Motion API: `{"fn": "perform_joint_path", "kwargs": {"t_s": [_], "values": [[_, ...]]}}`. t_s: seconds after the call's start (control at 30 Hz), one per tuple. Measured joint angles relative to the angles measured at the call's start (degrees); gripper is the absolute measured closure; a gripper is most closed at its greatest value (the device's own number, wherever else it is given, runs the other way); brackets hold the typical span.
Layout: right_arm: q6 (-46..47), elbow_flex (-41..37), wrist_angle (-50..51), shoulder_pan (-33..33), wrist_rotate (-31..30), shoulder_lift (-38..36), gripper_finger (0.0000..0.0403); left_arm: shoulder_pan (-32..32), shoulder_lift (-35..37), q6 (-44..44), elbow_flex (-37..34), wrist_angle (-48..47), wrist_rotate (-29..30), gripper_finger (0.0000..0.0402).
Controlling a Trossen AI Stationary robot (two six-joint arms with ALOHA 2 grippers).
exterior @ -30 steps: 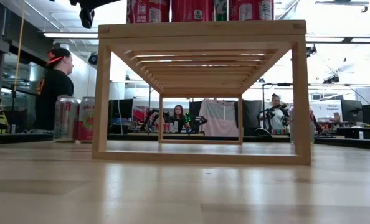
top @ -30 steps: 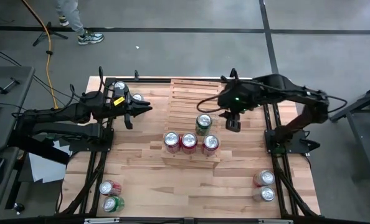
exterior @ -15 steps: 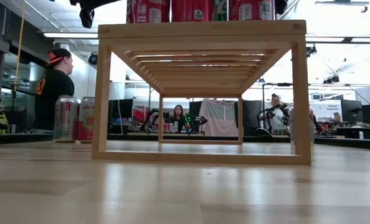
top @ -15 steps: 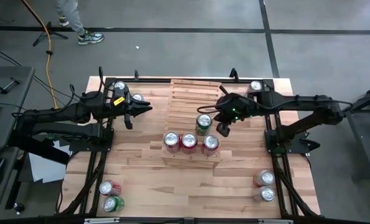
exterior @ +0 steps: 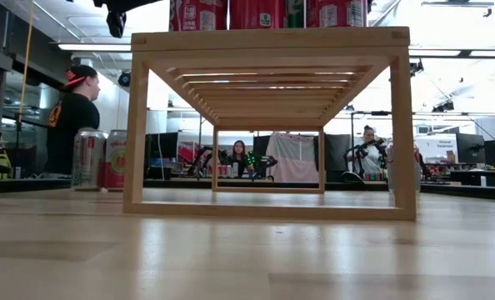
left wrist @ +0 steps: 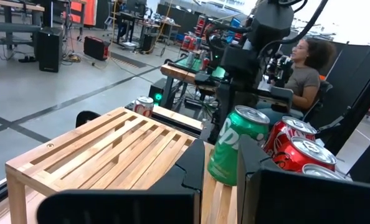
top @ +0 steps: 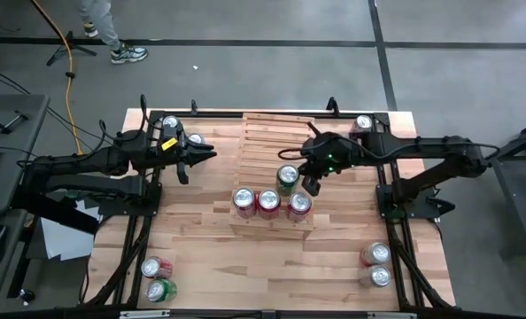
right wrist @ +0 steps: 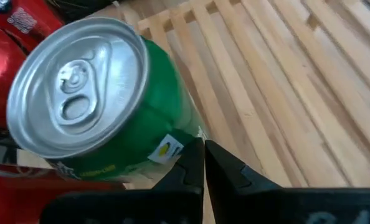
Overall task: Place canned beverage on shelf
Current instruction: Put the top right green soda can on the shelf
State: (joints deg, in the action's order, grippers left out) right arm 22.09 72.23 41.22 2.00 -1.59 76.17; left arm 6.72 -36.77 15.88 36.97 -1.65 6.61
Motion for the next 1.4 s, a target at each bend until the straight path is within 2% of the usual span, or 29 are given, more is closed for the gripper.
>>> {"fn": "perform_joint_path", "kwargs": {"t_s": [0.47, 0.67, 0.73, 0.83, 0.9, 1.07, 1.4], "values": [[-1.4, 0.0, -9.6, 0.5, 3.8, 2.7, 0.0403, 0.0, 0.0, 0.0, 0.0, -0.2, 0.1, 0.0399], [0.5, 5.1, -3.6, 2.8, 4.6, 2.5, 0.0403, 0.0, 0.0, 0.0, 0.0, -0.2, 0.1, 0.0398], [6.2, 8.2, 0.5, 4.5, 8.1, 2.5, 0.0403, 0.0, 0.0, 0.0, 0.0, -0.2, 0.1, 0.0399], [16.5, 12.0, 7.9, 7.6, 17.3, 2.5, 0.0403, 0.0, 0.0, 0.0, 0.0, -0.2, 0.1, 0.0399], [18.8, 13.1, 13.3, 8.7, 20.1, 2.5, 0.0403, 0.0, 0.0, 0.0, 0.0, -0.2, 0.1, 0.0398], [20.1, 13.2, 24.6, 7.6, 17.3, 2.6, 0.0403, 0.0, 0.0, 0.0, 0.0, -0.2, 0.1, 0.0399], [25.6, 13.2, 20.3, 3.5, 15.1, 4.5, 0.0403, 0.0, 0.0, 0.0, 0.0, -0.3, 0.1, 0.0399]]}}
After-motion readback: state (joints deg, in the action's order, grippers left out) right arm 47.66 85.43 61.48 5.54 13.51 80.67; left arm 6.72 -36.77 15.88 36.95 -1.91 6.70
